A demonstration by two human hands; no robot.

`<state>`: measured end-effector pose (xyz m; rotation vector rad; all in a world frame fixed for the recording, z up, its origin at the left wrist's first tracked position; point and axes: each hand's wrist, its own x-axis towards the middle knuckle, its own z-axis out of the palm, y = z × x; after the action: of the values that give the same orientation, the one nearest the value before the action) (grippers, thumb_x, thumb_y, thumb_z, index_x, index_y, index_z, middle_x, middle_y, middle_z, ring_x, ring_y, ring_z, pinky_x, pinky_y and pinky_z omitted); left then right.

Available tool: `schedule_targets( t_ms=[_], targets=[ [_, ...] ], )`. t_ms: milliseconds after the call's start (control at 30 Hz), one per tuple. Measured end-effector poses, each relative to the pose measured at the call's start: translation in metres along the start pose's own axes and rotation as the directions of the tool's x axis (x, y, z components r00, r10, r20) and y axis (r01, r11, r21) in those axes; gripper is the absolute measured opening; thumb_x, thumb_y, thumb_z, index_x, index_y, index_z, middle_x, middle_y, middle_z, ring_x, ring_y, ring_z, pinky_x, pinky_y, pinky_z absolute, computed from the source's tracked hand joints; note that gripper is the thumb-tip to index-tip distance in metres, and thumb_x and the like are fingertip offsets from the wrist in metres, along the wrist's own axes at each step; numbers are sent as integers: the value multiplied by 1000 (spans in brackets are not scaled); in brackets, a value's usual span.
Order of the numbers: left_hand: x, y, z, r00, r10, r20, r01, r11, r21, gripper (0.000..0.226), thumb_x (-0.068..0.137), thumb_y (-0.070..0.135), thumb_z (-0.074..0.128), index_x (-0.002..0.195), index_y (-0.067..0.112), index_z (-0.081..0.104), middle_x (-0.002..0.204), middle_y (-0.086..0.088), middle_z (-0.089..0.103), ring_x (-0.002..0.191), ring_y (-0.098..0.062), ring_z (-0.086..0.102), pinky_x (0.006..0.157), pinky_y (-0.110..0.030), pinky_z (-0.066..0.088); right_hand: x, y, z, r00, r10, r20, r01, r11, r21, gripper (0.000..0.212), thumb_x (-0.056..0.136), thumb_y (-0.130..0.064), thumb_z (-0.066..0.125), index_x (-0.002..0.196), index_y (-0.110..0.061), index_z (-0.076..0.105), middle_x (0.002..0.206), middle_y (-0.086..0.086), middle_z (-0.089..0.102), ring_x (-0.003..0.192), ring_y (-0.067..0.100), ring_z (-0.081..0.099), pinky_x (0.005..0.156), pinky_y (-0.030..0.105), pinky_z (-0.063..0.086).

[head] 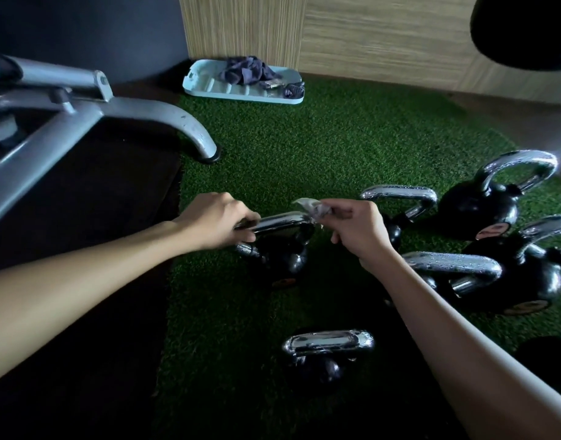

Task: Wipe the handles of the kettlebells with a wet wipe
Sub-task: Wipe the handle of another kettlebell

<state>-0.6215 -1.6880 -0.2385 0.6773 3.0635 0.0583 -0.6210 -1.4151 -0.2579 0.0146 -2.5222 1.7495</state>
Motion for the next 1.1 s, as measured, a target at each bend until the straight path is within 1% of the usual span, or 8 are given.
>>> schedule_targets(
  t_ms=[233, 333, 433, 533, 733, 833, 1000, 1100],
  targets=[
    [57, 45, -25, 997, -1, 81, 4, 999, -38, 48, 85, 59, 72, 127, 36, 69, 112, 1, 76, 80, -15, 67, 62, -24, 41, 0, -1, -12, 996, -78, -35, 76, 996, -51, 26, 74, -24, 90, 97, -33, 81, 93, -17, 77, 87, -2, 70, 78, 19, 50],
    [62, 35, -34, 980, -27, 196, 76, 966, -249, 43, 82, 64, 72, 117, 39, 75, 109, 8, 76, 69, 1, 60, 55, -16, 39, -1, -8, -10, 991, -109, -83, 100, 990, -102, 27, 74, -24, 89, 95, -36, 81, 83, -26, 74, 81, -13, 66, 72, 9, 45],
    [51, 27, -40, 958, -100, 270, 253, 738, -625, 49, 75, 76, 60, 111, 46, 75, 121, 16, 71, 109, -9, 60, 100, -28, 41, -2, -21, -6, 972, -230, -44, 219, 959, -178, 26, 75, -15, 87, 98, -28, 82, 78, -23, 71, 61, -16, 59, 59, 4, 38],
    [38, 24, -40, 947, -54, 318, 302, 493, -816, 45, 73, 76, 52, 96, 47, 78, 100, 18, 76, 109, -13, 58, 117, -44, 28, -1, -36, 0, 954, -297, 31, 299, 943, -146, 23, 76, -11, 86, 95, -20, 79, 83, -10, 76, 51, -12, 55, 50, 5, 36],
    [24, 21, -34, 942, 40, 334, 325, 146, -934, 43, 83, 57, 57, 102, 26, 80, 77, 7, 72, 65, -10, 54, 58, -19, 40, 9, -43, 7, 947, -315, 67, 322, 929, -184, 23, 68, -17, 92, 77, -27, 74, 63, -31, 63, 41, 0, 44, 43, 12, 29],
    [21, 19, -28, 950, 64, 306, 302, 61, -951, 31, 80, 49, 68, 97, 28, 82, 75, 10, 68, 60, -6, 45, 56, -20, 32, 10, -47, 9, 946, -307, 104, 319, 938, -135, 23, 67, -18, 93, 75, -28, 74, 62, -29, 62, 46, -2, 45, 44, 10, 28],
    [17, 2, -17, 943, 95, 319, 324, -53, -944, 54, 84, 63, 56, 116, 25, 75, 124, 5, 68, 56, -4, 53, 53, -19, 38, 15, -53, 14, 943, -305, 136, 313, 949, -43, 18, 69, -14, 92, 79, -23, 80, 75, -9, 75, 61, -7, 60, 59, 15, 44],
    [15, 7, -5, 978, -58, 202, 205, 40, -978, 27, 79, 36, 75, 104, 26, 80, 89, 9, 74, 46, -1, 45, 52, -21, 30, 14, -55, 23, 926, -352, 134, 364, 928, -80, 18, 68, -18, 93, 79, -23, 80, 76, -9, 76, 69, 0, 69, 64, 16, 52]
  ],
)
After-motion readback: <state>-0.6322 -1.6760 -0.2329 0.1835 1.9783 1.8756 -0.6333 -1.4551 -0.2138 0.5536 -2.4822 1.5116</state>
